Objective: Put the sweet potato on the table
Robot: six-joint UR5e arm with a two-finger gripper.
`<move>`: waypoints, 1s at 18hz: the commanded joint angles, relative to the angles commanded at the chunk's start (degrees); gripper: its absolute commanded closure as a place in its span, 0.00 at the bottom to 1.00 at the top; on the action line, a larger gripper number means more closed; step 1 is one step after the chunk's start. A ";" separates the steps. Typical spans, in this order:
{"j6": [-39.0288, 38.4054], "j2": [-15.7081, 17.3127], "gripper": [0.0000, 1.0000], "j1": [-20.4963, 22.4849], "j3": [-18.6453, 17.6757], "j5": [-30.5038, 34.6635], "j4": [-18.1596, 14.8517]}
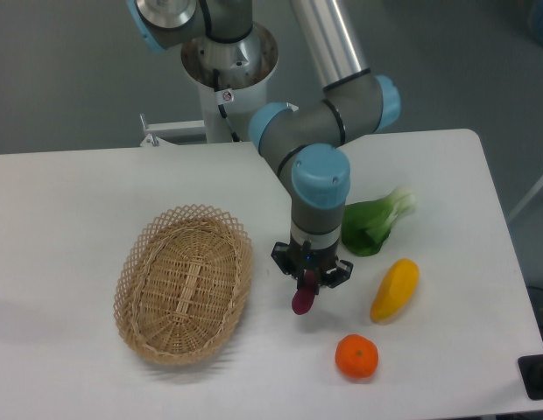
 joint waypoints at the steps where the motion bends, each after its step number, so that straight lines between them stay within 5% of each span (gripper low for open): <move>1: 0.00 0.00 0.73 0.00 -0.09 0.09 -0.09; 8: 0.00 -0.35 0.68 -0.26 -0.44 0.62 -0.09; 10: 0.00 -0.35 0.43 -0.26 -0.17 0.62 0.00; 12: 0.09 -0.18 0.00 -0.18 0.09 1.49 0.00; 18: -0.44 3.07 0.00 0.17 3.42 2.64 -0.70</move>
